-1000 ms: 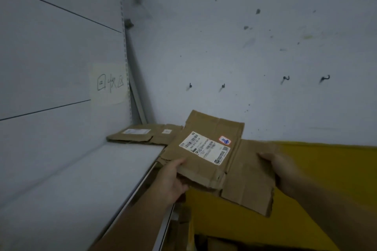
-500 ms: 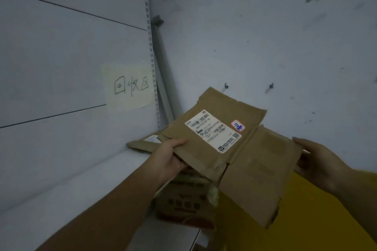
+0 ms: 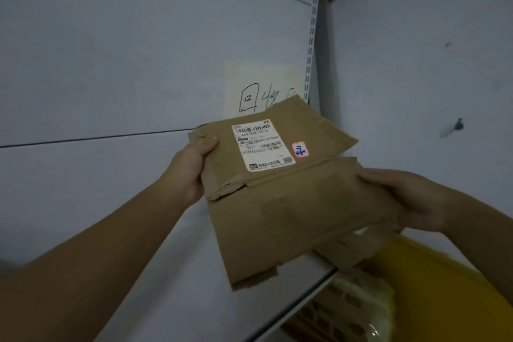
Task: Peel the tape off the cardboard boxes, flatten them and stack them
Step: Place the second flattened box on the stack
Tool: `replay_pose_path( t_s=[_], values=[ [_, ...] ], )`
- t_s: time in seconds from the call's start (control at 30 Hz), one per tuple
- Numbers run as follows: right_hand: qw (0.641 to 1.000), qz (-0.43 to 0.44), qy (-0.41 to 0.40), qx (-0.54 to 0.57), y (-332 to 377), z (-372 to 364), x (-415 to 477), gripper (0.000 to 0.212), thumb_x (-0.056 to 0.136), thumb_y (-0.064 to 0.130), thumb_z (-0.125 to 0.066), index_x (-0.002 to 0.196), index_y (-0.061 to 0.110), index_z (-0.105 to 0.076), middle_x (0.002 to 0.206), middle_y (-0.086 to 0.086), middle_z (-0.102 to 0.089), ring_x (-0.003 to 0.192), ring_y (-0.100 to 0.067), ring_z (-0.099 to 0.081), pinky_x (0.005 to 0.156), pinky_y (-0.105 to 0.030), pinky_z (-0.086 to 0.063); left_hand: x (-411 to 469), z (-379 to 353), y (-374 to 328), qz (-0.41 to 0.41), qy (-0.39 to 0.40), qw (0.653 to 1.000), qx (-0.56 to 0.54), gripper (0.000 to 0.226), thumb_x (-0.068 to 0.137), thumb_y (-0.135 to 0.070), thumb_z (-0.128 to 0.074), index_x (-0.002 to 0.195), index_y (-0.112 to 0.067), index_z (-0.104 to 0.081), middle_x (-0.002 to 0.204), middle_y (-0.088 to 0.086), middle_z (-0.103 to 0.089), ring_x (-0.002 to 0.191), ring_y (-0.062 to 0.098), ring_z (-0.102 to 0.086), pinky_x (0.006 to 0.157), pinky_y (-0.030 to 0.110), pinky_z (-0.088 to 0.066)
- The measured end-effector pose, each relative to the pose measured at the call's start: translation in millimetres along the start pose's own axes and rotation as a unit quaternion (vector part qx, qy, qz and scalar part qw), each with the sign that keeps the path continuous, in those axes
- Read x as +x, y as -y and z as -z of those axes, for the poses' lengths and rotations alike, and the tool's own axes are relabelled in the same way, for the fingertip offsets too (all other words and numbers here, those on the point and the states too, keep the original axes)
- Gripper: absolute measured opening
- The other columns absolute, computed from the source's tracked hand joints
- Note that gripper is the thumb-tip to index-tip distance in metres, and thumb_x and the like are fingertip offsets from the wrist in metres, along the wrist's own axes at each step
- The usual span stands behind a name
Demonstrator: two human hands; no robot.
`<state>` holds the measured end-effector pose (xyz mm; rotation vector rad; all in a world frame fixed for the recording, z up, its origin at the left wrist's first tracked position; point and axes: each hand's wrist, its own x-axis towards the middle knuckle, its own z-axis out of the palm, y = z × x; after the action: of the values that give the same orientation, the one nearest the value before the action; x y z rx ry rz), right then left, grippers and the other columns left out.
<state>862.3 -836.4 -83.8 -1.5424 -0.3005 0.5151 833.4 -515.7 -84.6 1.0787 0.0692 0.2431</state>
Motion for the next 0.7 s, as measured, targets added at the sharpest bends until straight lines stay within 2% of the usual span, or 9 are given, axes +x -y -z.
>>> replay_pose_path(
  t_s=[0.1, 0.17, 0.23, 0.33, 0.43, 0.5, 0.57, 0.63, 0.7],
  values=[
    [0.998, -0.002, -0.060, -0.016, 4.4, 3.6, 38.7, 0.051, 0.077, 0.048, -0.059, 0.105, 0.007, -0.068, 0.098, -0.015, -0.073, 0.087, -0.026, -0.070, 0.077, -0.038, -0.057, 17.5, 5.9, 8.6, 0.001, -0.049, 0.998, 0.028, 0.032, 0.096, -0.018, -0.048, 0.126, -0.009, -0.055, 0.112, 0.011, -0.067, 0.092, 0.023, -0.066, 0.069, 0.035, -0.054],
    [0.995, -0.007, -0.049, -0.083, 6.6, 8.3, 63.1, 0.052, 0.072, 0.049, -0.058, 0.103, 0.008, -0.068, 0.098, -0.014, -0.073, 0.090, -0.028, -0.069, 0.076, -0.038, -0.053, 24.4, 14.7, 16.6, 0.001, -0.074, 0.996, 0.053, 0.031, 0.096, -0.018, -0.048, 0.125, -0.012, -0.056, 0.114, 0.010, -0.068, 0.095, 0.023, -0.066, 0.072, 0.035, -0.053],
    [0.981, -0.017, -0.017, -0.192, 5.5, 11.5, 89.3, 0.040, 0.075, 0.043, -0.057, 0.101, 0.014, -0.067, 0.102, -0.012, -0.071, 0.092, -0.028, -0.067, 0.076, -0.037, -0.053, 21.5, 26.5, 26.1, 0.008, -0.094, 0.992, 0.080, 0.029, 0.096, -0.022, -0.049, 0.123, -0.018, -0.058, 0.115, 0.007, -0.069, 0.099, 0.023, -0.066, 0.073, 0.036, -0.053],
    [0.928, -0.036, 0.065, -0.365, 0.2, 12.7, 122.5, 0.021, 0.092, 0.027, -0.051, 0.103, 0.017, -0.065, 0.101, -0.008, -0.069, 0.086, -0.024, -0.068, 0.073, -0.033, -0.056, 11.1, 43.6, 38.5, 0.026, -0.116, 0.985, 0.121, 0.024, 0.096, -0.027, -0.050, 0.118, -0.026, -0.059, 0.110, 0.002, -0.070, 0.096, 0.021, -0.067, 0.068, 0.035, -0.053],
    [0.877, -0.031, 0.152, -0.455, -0.3, 10.2, 149.2, 0.020, 0.095, 0.016, -0.049, 0.085, 0.014, -0.067, 0.085, -0.010, -0.069, 0.068, -0.020, -0.066, 0.061, -0.027, -0.054, -0.5, 54.0, 48.9, 0.039, -0.158, 0.976, 0.143, 0.017, 0.094, -0.027, -0.051, 0.109, -0.026, -0.059, 0.101, 0.001, -0.071, 0.087, 0.019, -0.069, 0.060, 0.033, -0.055],
    [0.847, 0.049, 0.130, -0.512, -0.6, 3.1, 163.8, 0.020, 0.095, 0.016, -0.048, 0.082, 0.015, -0.064, 0.086, -0.008, -0.070, 0.072, -0.019, -0.068, 0.062, -0.026, -0.054, -3.5, 55.0, 55.6, 0.052, -0.195, 0.967, 0.156, 0.017, 0.094, -0.025, -0.052, 0.110, -0.022, -0.058, 0.100, 0.004, -0.070, 0.085, 0.021, -0.068, 0.058, 0.034, -0.056],
    [0.820, 0.195, 0.066, -0.535, -5.8, -9.4, 171.4, 0.017, 0.096, 0.025, -0.046, 0.093, 0.018, -0.061, 0.097, -0.005, -0.068, 0.086, -0.018, -0.064, 0.075, -0.032, -0.053, -1.1, 56.7, 64.2, 0.052, -0.238, 0.950, 0.194, 0.026, 0.092, -0.026, -0.056, 0.116, -0.018, -0.054, 0.103, 0.007, -0.067, 0.086, 0.022, -0.066, 0.059, 0.033, -0.056],
    [0.790, 0.317, 0.125, -0.510, -18.5, -28.3, 168.3, 0.029, 0.095, 0.036, -0.044, 0.116, 0.020, -0.058, 0.118, 0.000, -0.061, 0.103, -0.012, -0.056, 0.090, -0.027, -0.045, 4.6, 58.1, 74.0, 0.059, -0.288, 0.922, 0.251, 0.048, 0.088, -0.032, -0.061, 0.130, -0.016, -0.045, 0.111, 0.008, -0.062, 0.089, 0.023, -0.062, 0.065, 0.033, -0.053],
    [0.704, 0.367, 0.229, -0.563, -43.7, -43.3, 167.3, 0.051, 0.093, 0.049, -0.041, 0.138, 0.023, -0.040, 0.140, 0.002, -0.043, 0.124, -0.009, -0.039, 0.103, -0.019, -0.028, 10.7, 55.9, 84.0, 0.066, -0.340, 0.874, 0.342, 0.061, 0.087, -0.039, -0.061, 0.139, -0.017, -0.037, 0.122, 0.011, -0.054, 0.095, 0.023, -0.059, 0.074, 0.033, -0.050]
  ],
)
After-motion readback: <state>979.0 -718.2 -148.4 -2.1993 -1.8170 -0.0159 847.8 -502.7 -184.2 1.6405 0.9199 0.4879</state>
